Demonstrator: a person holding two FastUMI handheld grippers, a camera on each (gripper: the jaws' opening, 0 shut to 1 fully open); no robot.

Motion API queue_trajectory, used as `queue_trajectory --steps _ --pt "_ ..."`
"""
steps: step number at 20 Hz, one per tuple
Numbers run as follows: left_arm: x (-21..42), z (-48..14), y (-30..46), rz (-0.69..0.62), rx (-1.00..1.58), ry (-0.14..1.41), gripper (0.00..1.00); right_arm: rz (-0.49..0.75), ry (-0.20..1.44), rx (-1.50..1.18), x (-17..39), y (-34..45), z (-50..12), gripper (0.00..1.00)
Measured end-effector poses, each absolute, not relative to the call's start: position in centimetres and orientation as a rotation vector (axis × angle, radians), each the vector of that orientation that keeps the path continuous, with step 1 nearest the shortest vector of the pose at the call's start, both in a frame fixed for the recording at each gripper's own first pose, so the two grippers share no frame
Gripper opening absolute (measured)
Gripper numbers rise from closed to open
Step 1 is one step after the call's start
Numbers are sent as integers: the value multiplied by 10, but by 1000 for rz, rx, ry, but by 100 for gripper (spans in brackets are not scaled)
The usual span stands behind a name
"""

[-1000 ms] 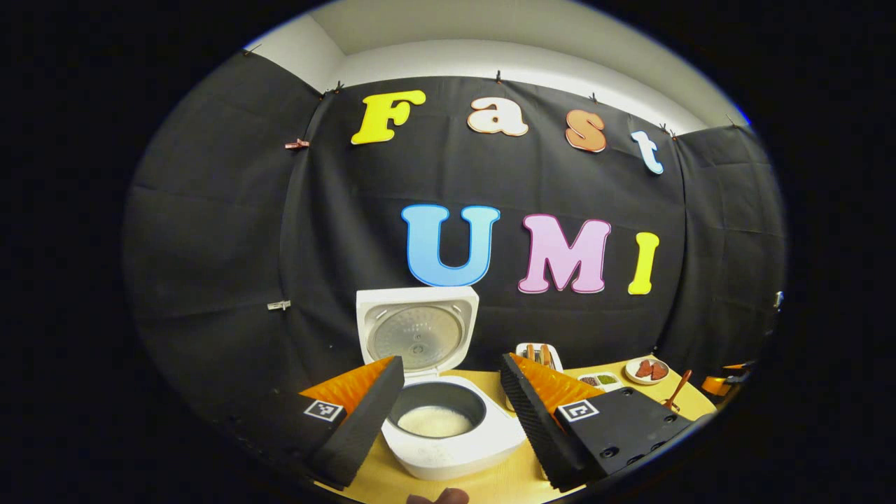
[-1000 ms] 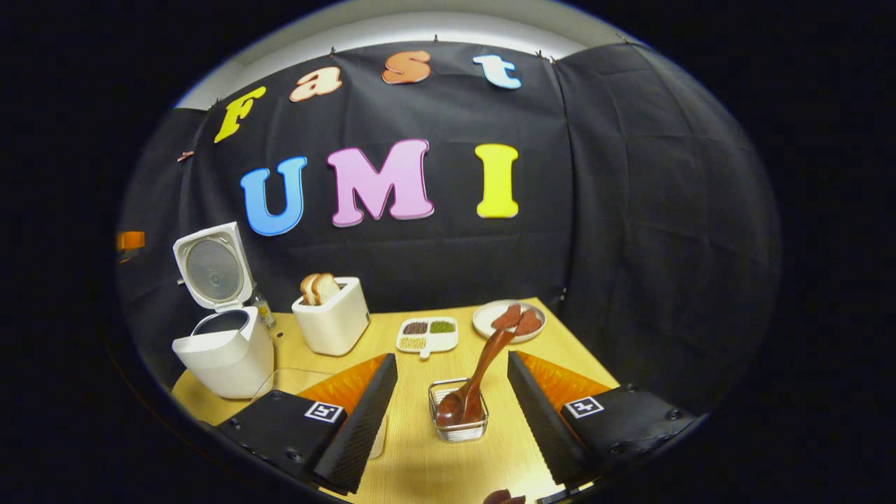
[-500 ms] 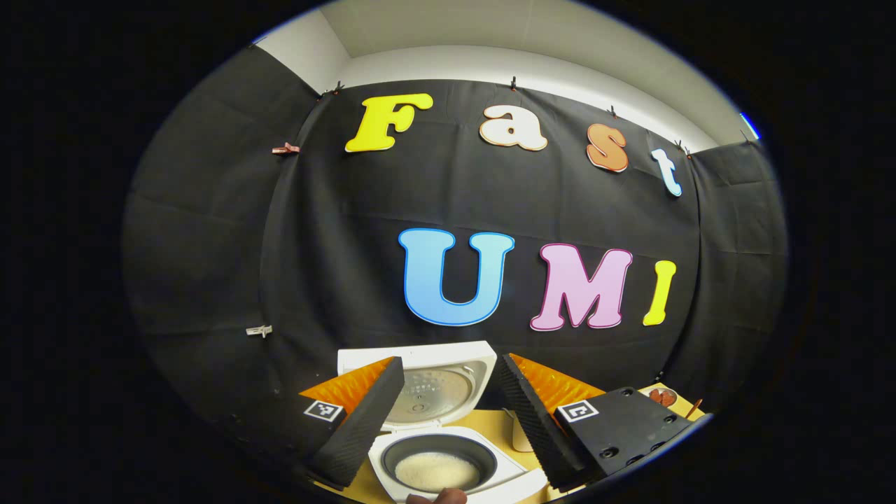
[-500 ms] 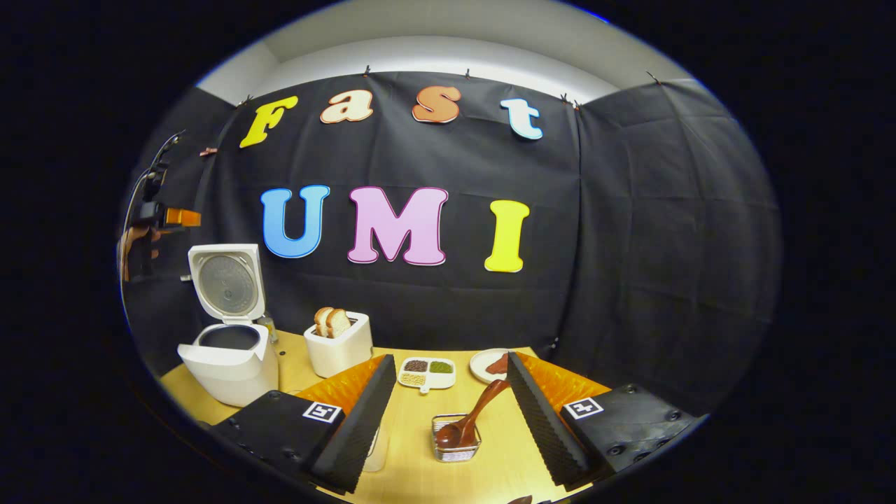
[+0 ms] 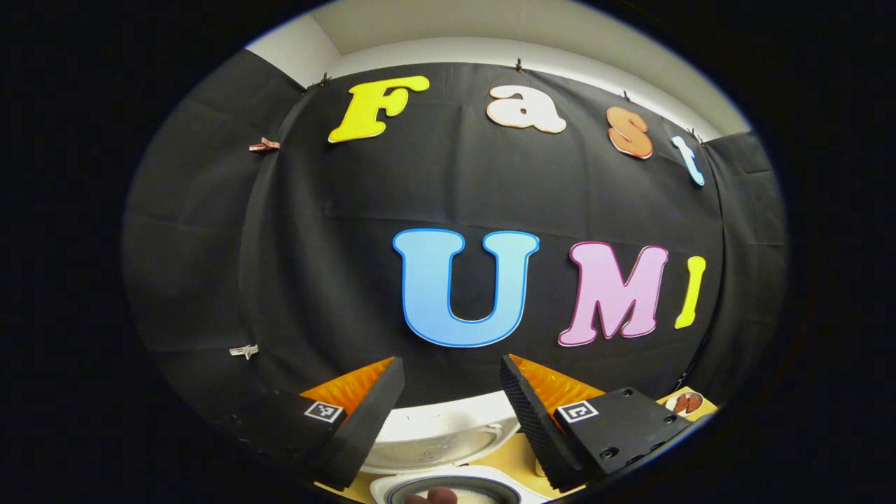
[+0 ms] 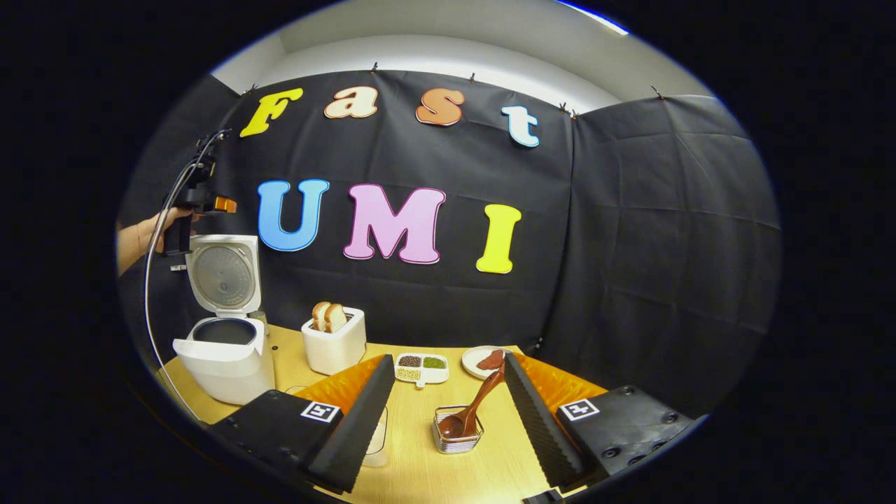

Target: Close the left gripper, press the button to open the rice cooker; take a wooden spoon from the chopstick holder with the right hand, scoop a spoonful of rice and pour it into the rice cooker, then put the wooden spoon back into the chopstick holder.

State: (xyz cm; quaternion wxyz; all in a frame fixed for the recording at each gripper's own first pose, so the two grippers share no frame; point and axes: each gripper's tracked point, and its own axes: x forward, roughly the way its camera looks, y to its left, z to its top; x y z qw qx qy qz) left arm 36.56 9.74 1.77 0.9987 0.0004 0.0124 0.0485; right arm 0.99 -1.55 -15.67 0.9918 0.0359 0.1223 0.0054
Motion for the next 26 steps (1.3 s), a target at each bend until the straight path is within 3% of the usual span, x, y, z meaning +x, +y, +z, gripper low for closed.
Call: queue_trajectory --steps 10,19,26 --pt "414 -54 118 206 -10 196 96 -44 249 84 -3 -35 -146 98" --pt "335 -80 78 220 -18 217 98 8 235 74 0 -31 -140 98" --pt "274 -136 45 232 -65 287 98 53 237 50 0 -37 -136 98"
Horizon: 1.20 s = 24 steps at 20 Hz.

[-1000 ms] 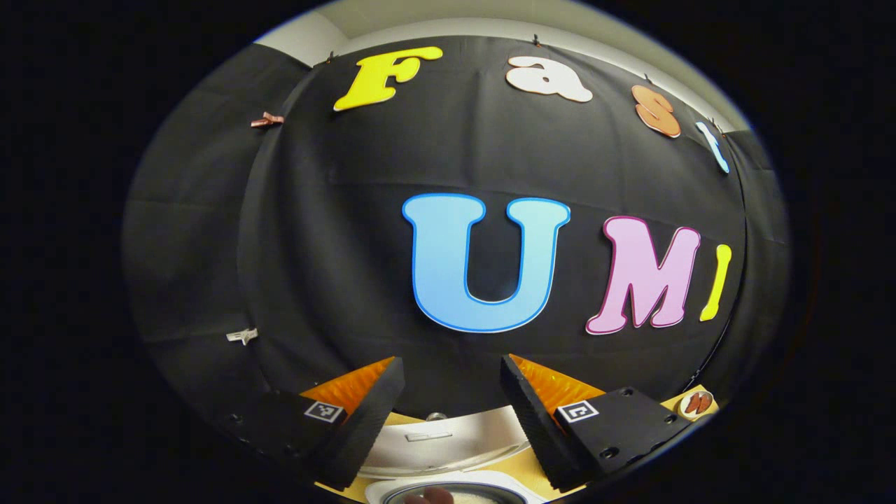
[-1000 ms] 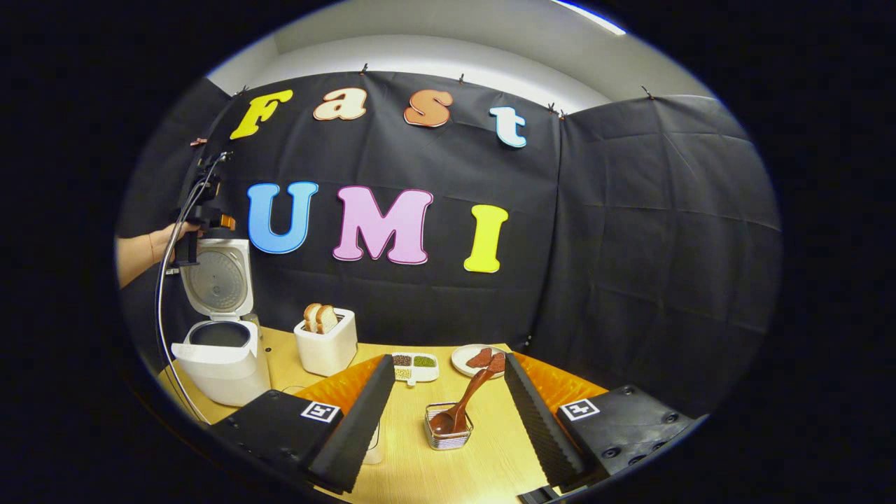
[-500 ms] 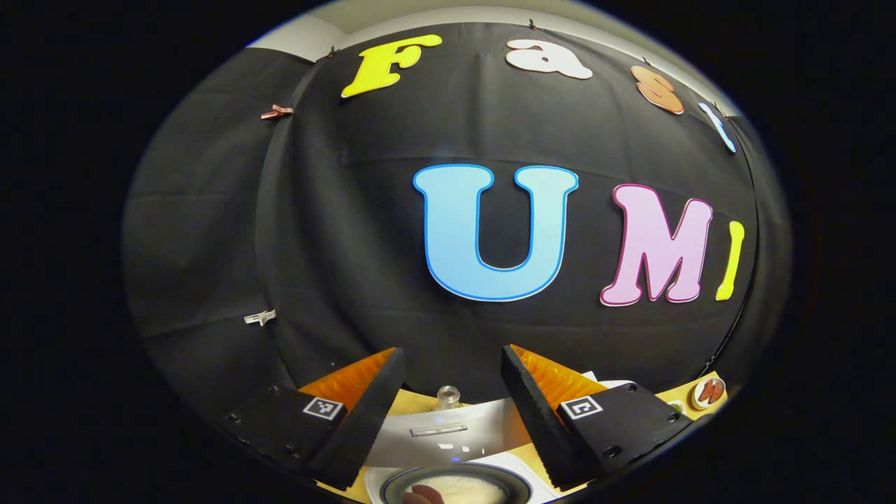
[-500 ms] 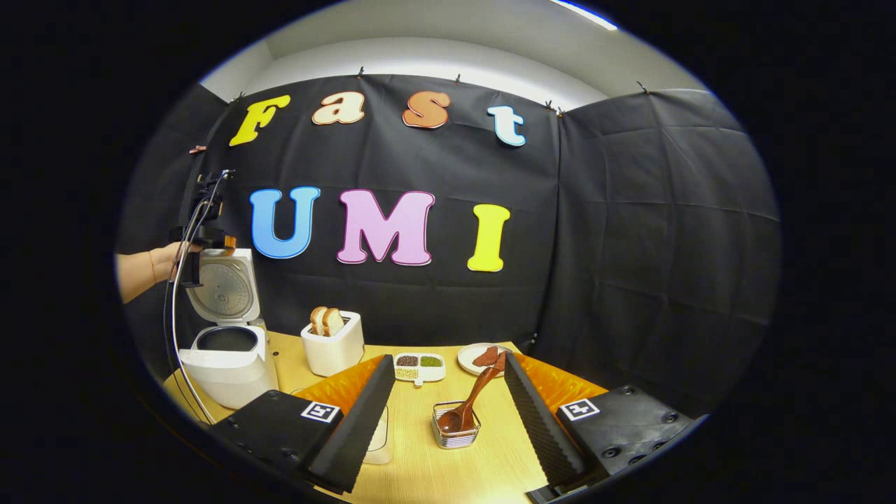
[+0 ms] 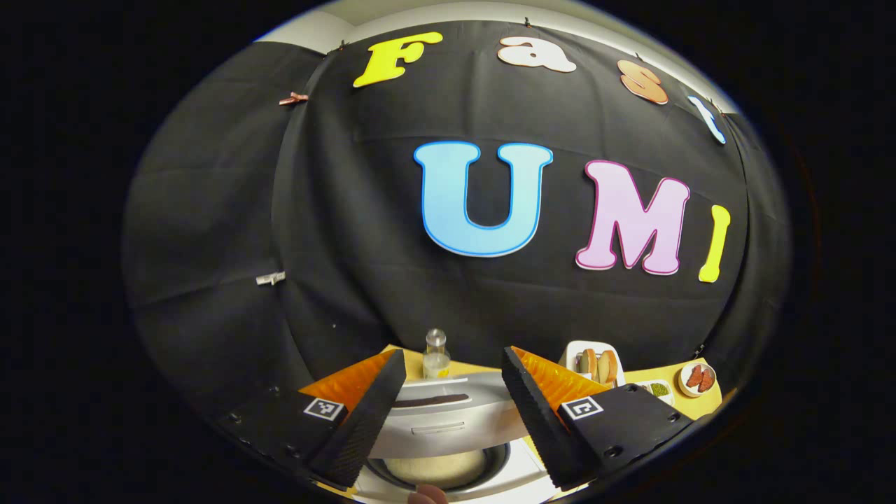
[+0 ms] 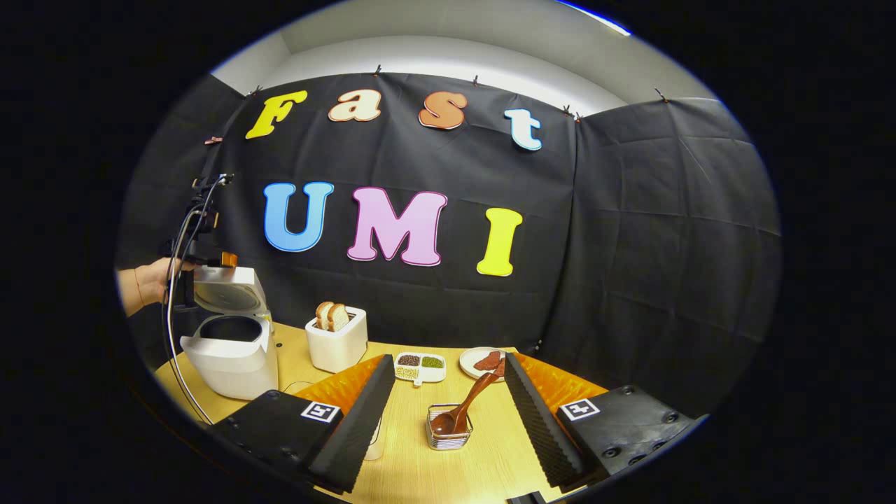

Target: Close the left gripper, press the button to open the rice cooker; take a wooden spoon from the chopstick holder with the right hand, scoop a spoonful of rice and pour it into the rice cooker, then put the wooden spoon back into the chopstick holder.

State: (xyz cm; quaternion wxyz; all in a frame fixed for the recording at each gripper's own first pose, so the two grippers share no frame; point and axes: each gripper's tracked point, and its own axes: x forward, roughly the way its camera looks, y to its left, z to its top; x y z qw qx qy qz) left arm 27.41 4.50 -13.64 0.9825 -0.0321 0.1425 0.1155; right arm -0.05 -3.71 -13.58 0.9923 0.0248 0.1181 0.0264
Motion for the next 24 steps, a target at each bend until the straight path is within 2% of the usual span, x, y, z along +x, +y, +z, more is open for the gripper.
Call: queue_trajectory --steps 5,14,19,20,21,24 --pt "243 -184 33 239 -120 365 95 69 231 65 -2 -35 -131 98" --pt "213 -231 30 257 -127 434 95 64 241 47 -21 -44 -132 98" --pt "202 -256 28 259 -50 475 95 61 244 46 -28 -46 -132 98" --pt "201 -259 28 259 -45 477 92 63 245 44 -29 -46 -132 98" --pt "199 -260 29 261 -35 466 96 62 246 39 -30 -46 -132 98" --pt "199 -273 28 261 -1 491 96 59 237 26 -32 -49 -128 98"
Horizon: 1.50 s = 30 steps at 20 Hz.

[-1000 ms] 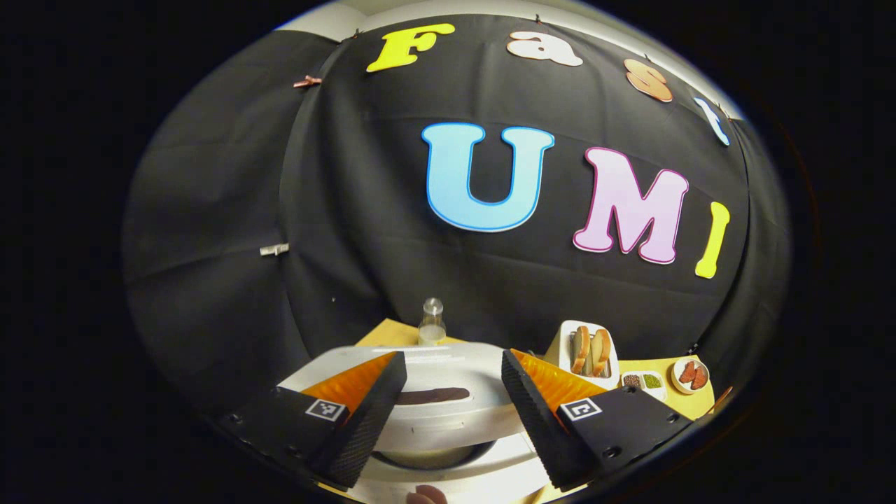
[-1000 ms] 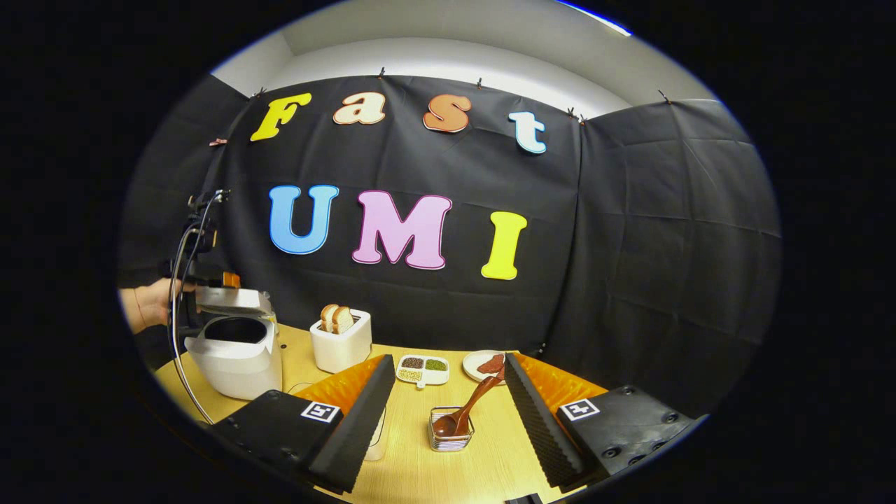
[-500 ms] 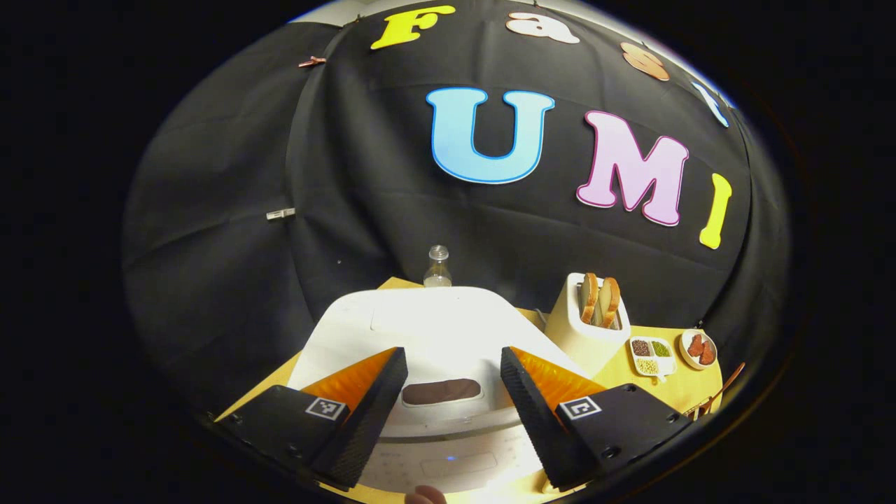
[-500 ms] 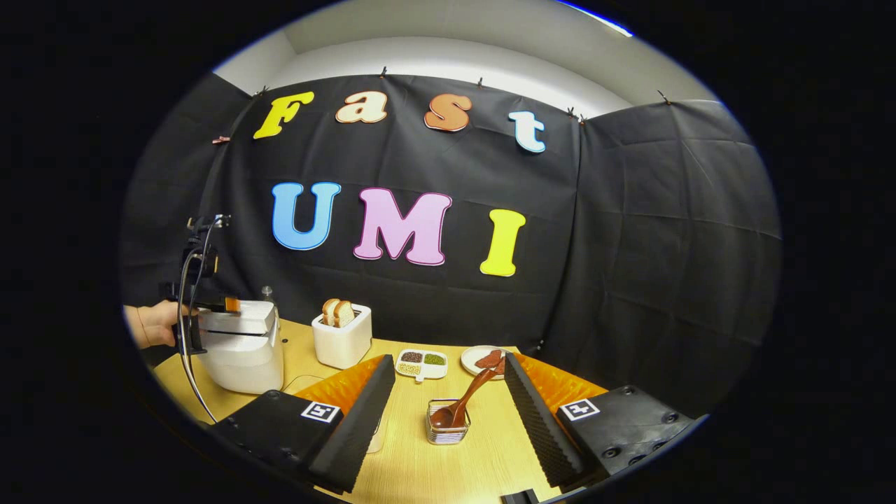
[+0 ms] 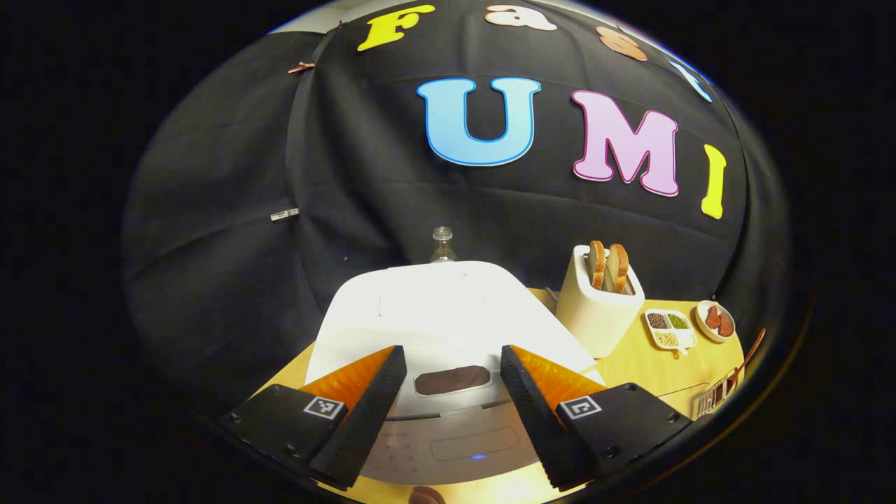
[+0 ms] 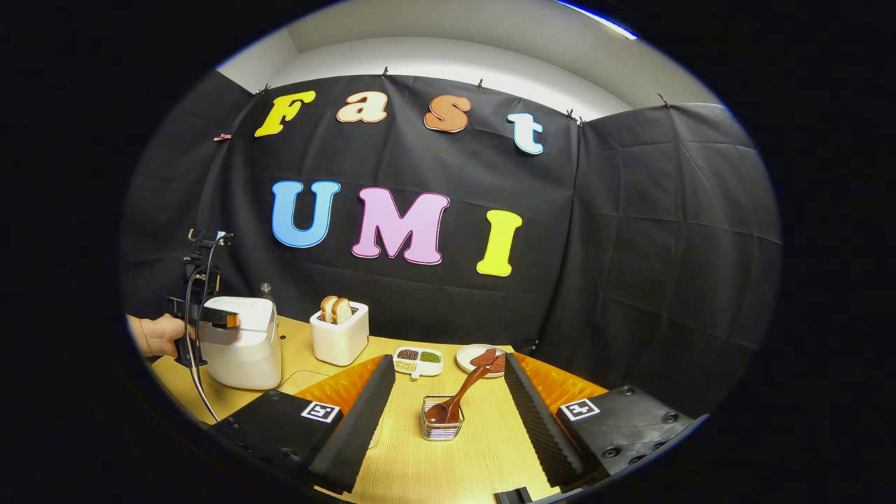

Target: Close the left gripper, press the button to open the rice cooker; take a wooden spoon from the chopstick holder with the right hand, scoop a spoonful of rice and pour it into the rice cooker, then put the wooden spoon back into the chopstick holder.

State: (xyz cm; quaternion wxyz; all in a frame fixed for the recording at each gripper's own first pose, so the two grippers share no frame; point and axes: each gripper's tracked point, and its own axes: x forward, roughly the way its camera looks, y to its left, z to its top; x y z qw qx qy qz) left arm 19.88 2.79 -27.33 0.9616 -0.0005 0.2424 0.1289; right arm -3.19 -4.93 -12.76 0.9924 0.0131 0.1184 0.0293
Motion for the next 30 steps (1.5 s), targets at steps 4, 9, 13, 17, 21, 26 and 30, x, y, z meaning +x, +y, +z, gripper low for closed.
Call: queue_trajectory --steps 4,9,13,17,21,26,30 --pt "200 -273 28 264 10 456 98 51 229 45 -33 -50 -123 98" --pt "201 -265 29 245 2 426 98 55 211 43 -37 -45 -114 98" --pt "191 -229 30 224 22 299 93 58 200 51 -39 -40 -108 98" --pt "169 -179 23 149 40 175 93 68 194 46 -42 -34 -105 98" --pt "132 -149 24 100 7 119 93 77 180 48 -42 -26 -97 98" --pt "86 -121 24 50 16 76 94 71 151 21 -38 -20 -86 98" --pt "47 -107 20 -6 -3 63 94 74 116 22 -36 -12 -74 98"
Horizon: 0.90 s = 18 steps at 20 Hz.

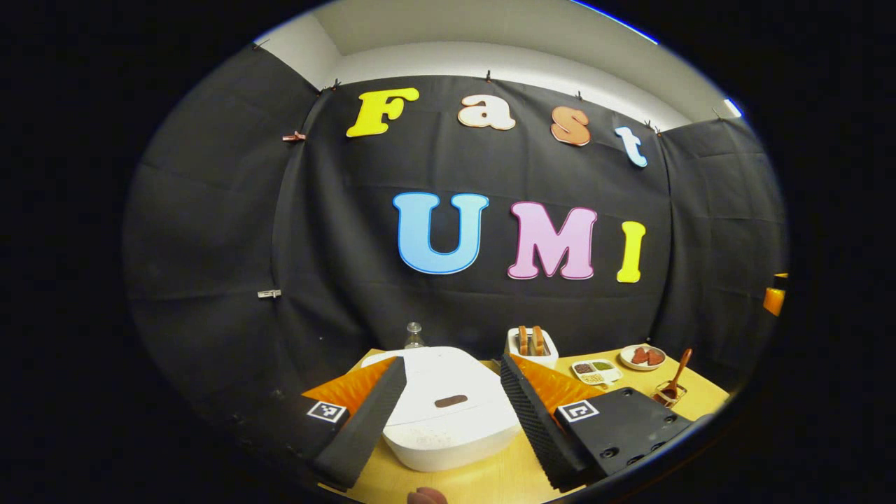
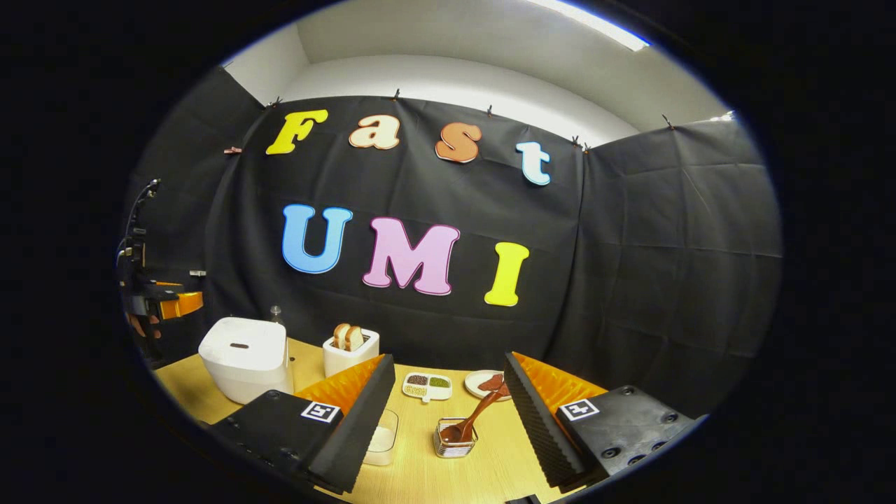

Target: Close the left gripper, press the button to open the rice cooker; take a wooden spoon from the chopstick holder with the right hand, scoop a spoonful of rice and pour it into the rice cooker, then put the wooden spoon back into the chopstick holder.

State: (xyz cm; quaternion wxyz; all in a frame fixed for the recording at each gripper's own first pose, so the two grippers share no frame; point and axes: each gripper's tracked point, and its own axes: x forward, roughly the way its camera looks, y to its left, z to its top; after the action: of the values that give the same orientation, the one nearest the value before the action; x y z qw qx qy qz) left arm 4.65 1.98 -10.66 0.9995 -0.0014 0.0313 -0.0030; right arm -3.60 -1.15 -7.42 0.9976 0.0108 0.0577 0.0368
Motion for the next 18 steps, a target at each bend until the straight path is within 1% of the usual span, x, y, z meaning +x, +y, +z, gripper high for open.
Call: queue_trajectory --steps 4,8,13,18 --pt "11 -95 20 -38 9 44 94 78 123 11 -33 -4 -75 97" --pt "-13 -97 17 -93 -6 44 94 76 116 -10 -32 1 -74 98" --pt "-24 -95 26 -99 -18 25 94 108 125 -29 -32 15 -74 97" --pt "-30 -100 31 -124 -5 42 94 90 107 -41 -40 20 -70 98"
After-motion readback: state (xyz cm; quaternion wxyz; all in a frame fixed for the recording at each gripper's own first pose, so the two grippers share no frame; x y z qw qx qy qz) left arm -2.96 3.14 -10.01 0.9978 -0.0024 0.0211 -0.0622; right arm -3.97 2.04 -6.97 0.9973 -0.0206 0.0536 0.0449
